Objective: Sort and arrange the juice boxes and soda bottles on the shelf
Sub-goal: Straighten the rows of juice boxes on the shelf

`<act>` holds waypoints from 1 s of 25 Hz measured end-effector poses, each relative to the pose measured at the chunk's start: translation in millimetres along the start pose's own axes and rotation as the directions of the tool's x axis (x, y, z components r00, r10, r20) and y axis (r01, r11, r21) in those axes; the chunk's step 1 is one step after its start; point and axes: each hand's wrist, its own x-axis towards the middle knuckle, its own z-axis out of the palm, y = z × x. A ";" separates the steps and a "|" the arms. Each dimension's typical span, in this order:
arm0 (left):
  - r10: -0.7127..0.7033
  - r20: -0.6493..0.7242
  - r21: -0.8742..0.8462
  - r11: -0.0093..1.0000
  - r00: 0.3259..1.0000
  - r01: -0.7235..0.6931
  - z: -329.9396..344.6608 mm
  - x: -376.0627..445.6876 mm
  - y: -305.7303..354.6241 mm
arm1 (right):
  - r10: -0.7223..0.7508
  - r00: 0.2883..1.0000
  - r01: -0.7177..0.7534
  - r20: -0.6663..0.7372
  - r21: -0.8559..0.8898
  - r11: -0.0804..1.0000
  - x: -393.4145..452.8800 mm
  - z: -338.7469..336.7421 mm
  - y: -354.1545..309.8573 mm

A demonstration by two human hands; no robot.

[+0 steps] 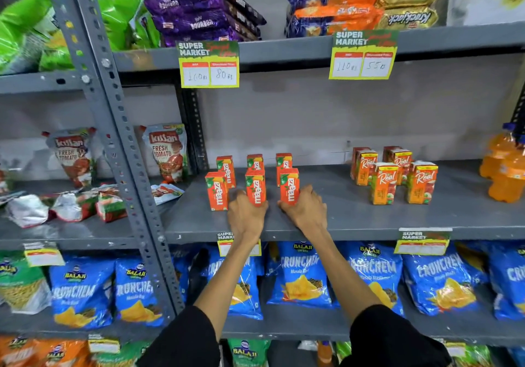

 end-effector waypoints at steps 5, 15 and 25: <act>0.045 -0.035 0.006 0.999 0.998 -0.044 0.1 0.0 -4.2 | -0.060 0.998 0.058 -0.019 -0.089 0.994 -1.0 6.2 -0.1; 0.089 -0.012 0.011 0.996 0.996 -0.089 2.8 -2.0 -6.6 | -0.089 0.996 0.084 -0.029 -0.132 0.988 -3.4 6.2 -0.1; 0.349 -0.269 0.143 0.936 0.898 -0.321 10.3 -64.9 29.6 | -0.131 0.978 0.173 -0.161 0.286 0.942 -27.6 -49.2 53.5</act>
